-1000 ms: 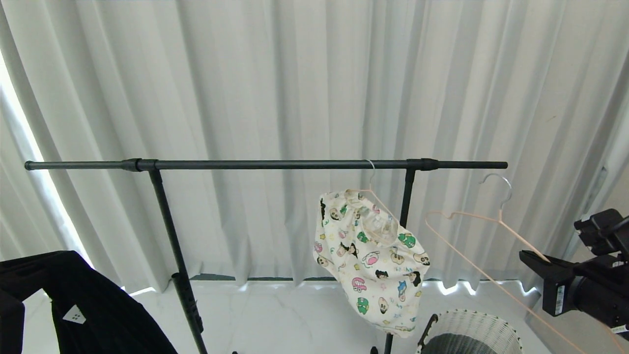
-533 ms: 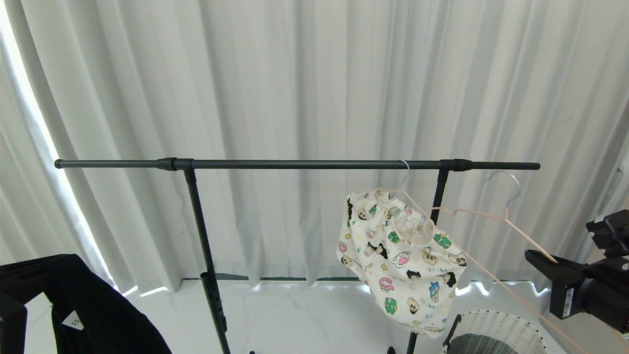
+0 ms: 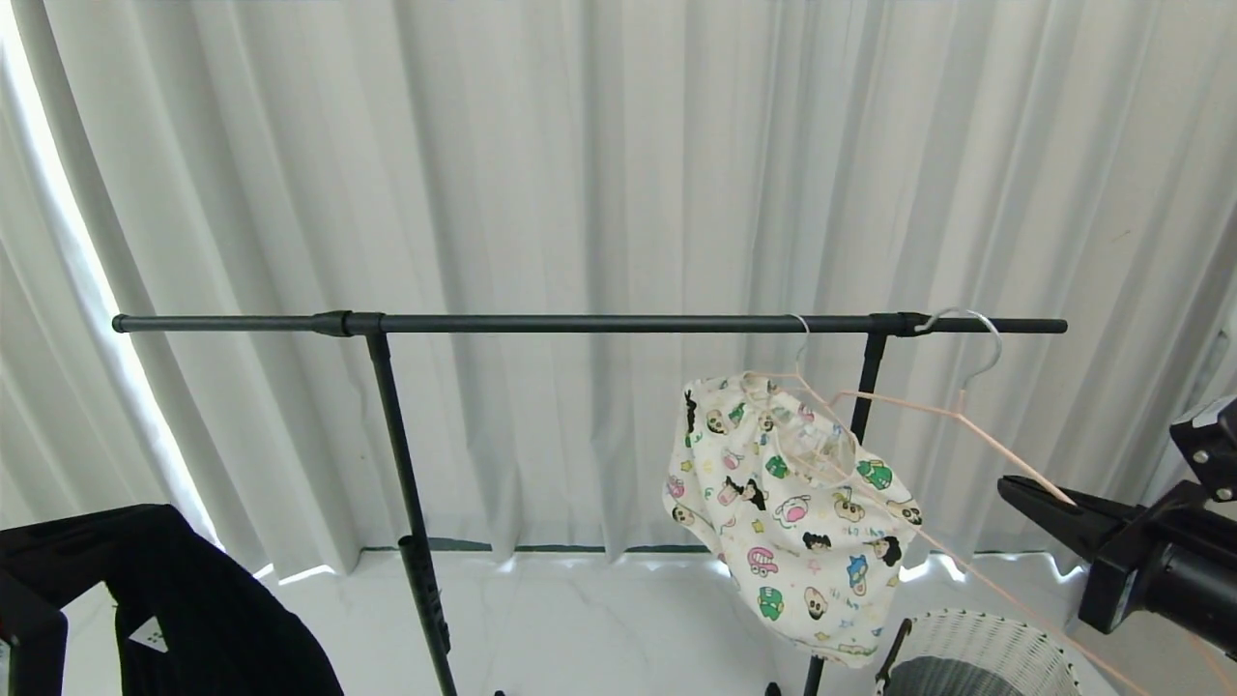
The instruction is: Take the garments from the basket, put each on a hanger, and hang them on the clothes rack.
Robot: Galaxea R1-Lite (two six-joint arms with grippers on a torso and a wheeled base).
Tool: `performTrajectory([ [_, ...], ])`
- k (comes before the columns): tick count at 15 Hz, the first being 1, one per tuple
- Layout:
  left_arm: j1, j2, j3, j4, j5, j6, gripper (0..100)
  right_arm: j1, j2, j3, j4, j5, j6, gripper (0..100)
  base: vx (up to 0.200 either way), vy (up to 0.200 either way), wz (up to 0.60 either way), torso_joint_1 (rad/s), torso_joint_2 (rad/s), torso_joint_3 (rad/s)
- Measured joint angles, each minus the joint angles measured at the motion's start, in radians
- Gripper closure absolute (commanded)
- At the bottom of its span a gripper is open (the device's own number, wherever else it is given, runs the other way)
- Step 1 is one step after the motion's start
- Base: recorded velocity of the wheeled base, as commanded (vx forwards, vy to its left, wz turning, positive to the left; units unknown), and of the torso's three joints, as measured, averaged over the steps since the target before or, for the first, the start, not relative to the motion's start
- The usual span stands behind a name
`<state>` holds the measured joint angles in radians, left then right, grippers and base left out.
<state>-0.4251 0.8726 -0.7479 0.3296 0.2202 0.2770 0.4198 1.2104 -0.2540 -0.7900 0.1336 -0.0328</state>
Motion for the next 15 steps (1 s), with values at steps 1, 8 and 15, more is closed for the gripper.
performTrajectory([
  [1,-0.012,0.015,0.019,-0.024,0.002,-0.014,100,0.026,0.010,-0.013,0.000,0.026,0.002,100,0.000,0.000,0.00,0.000,0.00,0.000],
  [8,-0.027,0.311,0.092,-0.345,0.220,-0.250,100,0.413,0.087,-0.080,0.000,0.051,0.143,100,0.000,0.000,0.00,0.000,0.00,0.000],
  [15,-0.070,0.553,-0.012,-0.390,0.325,-0.422,100,0.578,0.166,-0.171,-0.001,0.048,0.220,100,0.000,0.000,0.00,0.000,0.00,0.000],
])
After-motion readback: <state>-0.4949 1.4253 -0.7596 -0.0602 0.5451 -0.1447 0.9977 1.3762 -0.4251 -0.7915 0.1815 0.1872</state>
